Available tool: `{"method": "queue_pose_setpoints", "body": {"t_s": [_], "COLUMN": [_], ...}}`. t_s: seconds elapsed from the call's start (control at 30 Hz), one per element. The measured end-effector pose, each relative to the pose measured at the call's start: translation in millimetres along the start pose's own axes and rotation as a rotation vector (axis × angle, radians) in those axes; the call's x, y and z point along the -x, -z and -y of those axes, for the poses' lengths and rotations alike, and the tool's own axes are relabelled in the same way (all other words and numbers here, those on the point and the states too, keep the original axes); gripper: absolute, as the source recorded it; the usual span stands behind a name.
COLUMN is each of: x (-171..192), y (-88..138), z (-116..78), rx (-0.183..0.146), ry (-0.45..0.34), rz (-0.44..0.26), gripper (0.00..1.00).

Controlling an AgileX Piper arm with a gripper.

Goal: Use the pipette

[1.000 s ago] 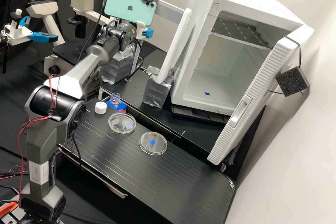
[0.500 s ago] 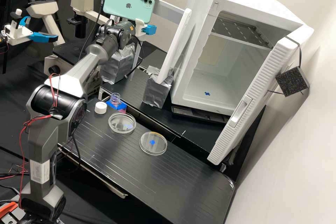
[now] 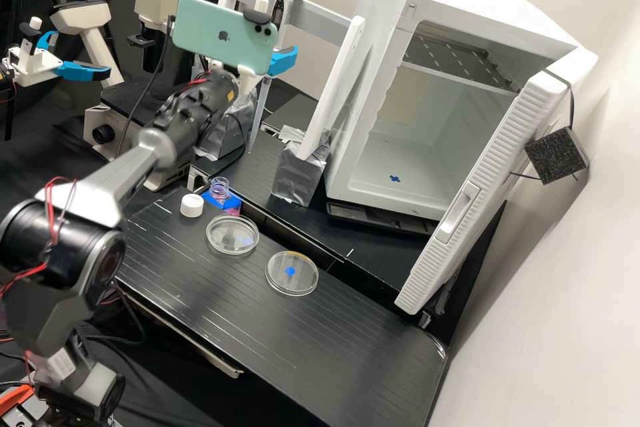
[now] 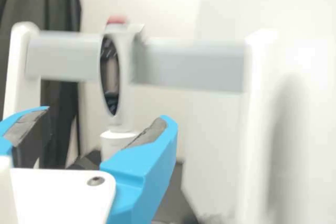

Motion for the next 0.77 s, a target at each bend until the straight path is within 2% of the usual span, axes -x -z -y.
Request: {"method": "queue_pose_setpoints", "body": {"t_s": [0.1,0.17,0.3,0.37,0.43,0.5,0.7,0.77], "x": [41.5,56.2,77.9,84.5,90.2,94.2,100.4,101.5], "y": [-17.9,-24.9,-47.1,-57.2,-70.0,-78.8,-100.5,-109.1], "z": [5.2,7.9,24.9,33.9,44.2,49.1,56.0,58.5], "rx": [-0.01,-0.009,0.017,0.03,0.03,0.013,-0.024,-0.045], "ry": [-0.11,-0.183,-0.253,-0.279,-0.291,-0.3,-0.312,-0.304], "rz": [-0.009,-0.027,-0.031,-0.046,-0.061,-0.078,-0.073,-0.047], "gripper": [1.0,1.0,1.0,1.0,1.0,1.0,1.0,1.0]}}
